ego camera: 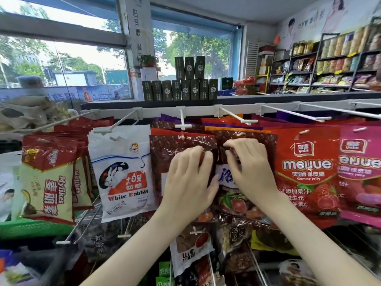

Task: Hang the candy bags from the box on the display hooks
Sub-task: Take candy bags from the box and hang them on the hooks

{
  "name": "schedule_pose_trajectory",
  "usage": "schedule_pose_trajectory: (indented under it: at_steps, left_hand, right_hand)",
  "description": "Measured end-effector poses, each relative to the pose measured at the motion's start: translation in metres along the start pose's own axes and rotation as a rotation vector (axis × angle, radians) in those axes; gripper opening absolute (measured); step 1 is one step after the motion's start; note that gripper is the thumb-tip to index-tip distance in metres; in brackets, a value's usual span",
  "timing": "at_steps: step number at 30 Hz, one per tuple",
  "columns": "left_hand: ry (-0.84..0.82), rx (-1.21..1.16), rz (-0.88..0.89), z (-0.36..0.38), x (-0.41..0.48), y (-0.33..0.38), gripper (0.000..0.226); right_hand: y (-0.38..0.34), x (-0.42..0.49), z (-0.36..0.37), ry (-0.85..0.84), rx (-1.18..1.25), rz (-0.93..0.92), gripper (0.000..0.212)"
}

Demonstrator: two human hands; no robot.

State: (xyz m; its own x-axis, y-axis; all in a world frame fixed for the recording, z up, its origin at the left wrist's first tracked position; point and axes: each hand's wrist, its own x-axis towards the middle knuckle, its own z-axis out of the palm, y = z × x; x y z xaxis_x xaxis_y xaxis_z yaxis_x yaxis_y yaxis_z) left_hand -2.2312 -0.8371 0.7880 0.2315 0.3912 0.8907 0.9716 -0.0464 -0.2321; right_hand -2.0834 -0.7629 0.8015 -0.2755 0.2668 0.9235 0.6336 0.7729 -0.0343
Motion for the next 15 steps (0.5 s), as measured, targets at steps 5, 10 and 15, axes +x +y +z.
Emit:
schedule_pose_trajectory:
  at_steps: [5,10,15]
  left_hand:
    - [0.005,-0.155,0.03,0.005,0.011,-0.001,0.027]
    - [0.106,-0.405,-0.154,-0.025,0.028,-0.038,0.014]
    - [-0.084,-0.464,-0.258,-0.042,0.073,-0.096,0.018]
  right_hand:
    - [0.004,0.002,-0.004,-0.051,0.0,0.06,0.024]
    - [-0.019,0.035,-0.01,-0.227,0.321,0.073,0.033]
    - [-0.037,0.094,-0.002,-0.647,0.174,0.084,0.056]
